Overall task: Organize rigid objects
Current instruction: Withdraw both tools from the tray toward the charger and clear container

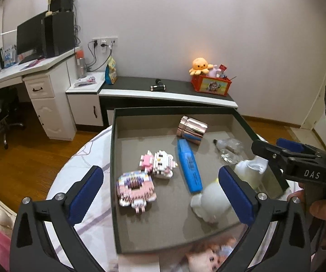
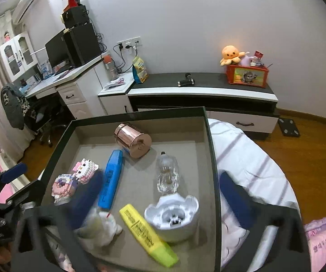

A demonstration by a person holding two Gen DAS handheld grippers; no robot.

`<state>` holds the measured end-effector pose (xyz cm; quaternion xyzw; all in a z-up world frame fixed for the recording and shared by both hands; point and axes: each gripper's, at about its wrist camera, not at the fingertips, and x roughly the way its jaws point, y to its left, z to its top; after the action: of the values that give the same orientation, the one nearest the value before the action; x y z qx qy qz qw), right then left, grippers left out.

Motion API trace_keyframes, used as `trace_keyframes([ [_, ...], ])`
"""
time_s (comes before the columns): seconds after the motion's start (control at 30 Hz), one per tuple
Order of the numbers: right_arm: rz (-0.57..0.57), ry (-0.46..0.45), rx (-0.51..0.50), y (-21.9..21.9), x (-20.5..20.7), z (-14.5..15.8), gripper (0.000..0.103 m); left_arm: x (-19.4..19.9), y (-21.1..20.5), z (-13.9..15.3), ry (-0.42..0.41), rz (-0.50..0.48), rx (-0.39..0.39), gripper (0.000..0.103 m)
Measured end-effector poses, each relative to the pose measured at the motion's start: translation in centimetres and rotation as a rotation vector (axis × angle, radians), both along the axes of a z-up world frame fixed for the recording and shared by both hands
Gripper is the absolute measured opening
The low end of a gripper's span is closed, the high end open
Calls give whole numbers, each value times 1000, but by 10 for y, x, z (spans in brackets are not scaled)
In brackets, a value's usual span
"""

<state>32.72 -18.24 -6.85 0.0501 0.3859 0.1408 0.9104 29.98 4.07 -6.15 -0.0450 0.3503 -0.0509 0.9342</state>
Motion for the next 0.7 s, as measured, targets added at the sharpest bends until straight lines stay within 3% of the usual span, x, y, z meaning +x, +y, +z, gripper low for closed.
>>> trace_keyframes([
  [0.7,11,-133,12,-11,-137,44,103,-132,9,30,-103,65,31,103],
])
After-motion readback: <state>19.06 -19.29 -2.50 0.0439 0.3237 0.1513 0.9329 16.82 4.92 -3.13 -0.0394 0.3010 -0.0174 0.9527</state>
